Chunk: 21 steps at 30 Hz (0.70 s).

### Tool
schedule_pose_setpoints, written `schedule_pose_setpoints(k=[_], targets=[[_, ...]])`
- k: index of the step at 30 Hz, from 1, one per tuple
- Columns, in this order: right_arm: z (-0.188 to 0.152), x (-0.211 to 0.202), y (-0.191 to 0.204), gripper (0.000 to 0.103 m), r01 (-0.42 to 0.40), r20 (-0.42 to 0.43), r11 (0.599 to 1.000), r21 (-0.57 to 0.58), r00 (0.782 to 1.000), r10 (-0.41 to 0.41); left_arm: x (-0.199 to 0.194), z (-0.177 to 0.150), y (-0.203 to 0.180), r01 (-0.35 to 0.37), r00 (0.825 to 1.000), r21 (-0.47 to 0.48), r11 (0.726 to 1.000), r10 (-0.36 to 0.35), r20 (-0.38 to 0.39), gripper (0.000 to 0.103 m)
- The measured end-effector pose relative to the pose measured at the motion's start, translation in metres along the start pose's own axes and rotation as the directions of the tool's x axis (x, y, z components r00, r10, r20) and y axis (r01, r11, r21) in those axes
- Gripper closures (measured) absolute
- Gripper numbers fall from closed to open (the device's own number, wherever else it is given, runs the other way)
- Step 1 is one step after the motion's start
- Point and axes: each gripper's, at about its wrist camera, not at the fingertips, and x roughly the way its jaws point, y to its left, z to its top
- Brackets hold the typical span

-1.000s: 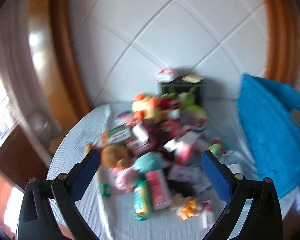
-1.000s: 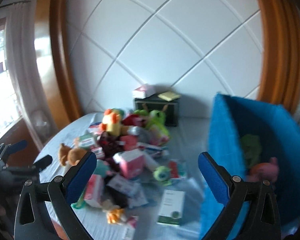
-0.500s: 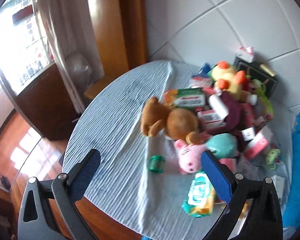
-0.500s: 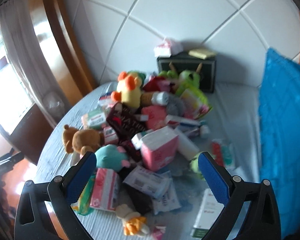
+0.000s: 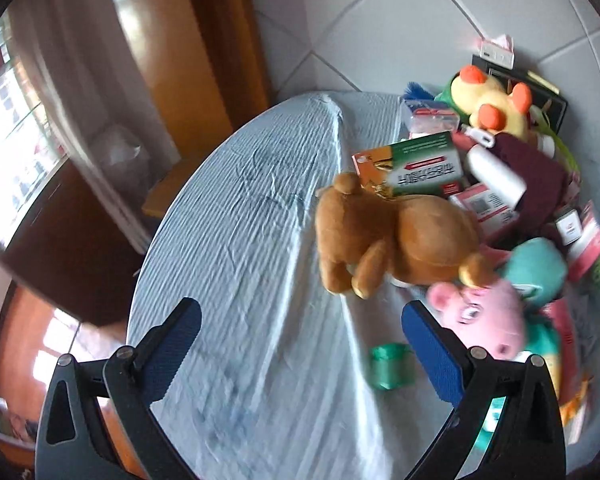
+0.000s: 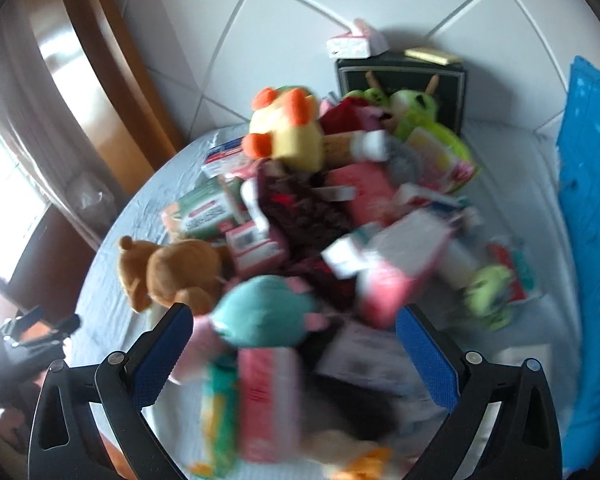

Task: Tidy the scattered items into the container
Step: 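Withdraw both tools from the crate back toward the toy pile, then grasp the brown teddy bear plush with both tools together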

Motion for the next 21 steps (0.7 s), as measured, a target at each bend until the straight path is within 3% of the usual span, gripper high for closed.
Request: schedule_pose_setpoints(k=[4, 10, 21], targets=[[-0.005, 0.038, 0.055, 0.000, 0.023, -0.052, 1.000, -0.002, 0.998, -0.023, 0.033, 0.012, 0.011, 0.096, 0.995, 0.067, 0.993, -0.094, -0.030, 0.001], [-0.006, 0.102, 0.106, 0.000, 0.058, -0.143, 0.998, -0.019, 0.988, -0.060, 0.076, 0.017, 0.000, 0.178, 0.983, 0.140, 0.974, -0.168, -0.078, 0.001], [0.000, 0.174, 0.123, 0.000, 0.076, -0.248, 0.997, -0.027, 0.965, -0.080, 0.122, 0.020, -0.021, 0.277, 0.959, 0.206, 0.939, -0.257, -0.119, 0.001]])
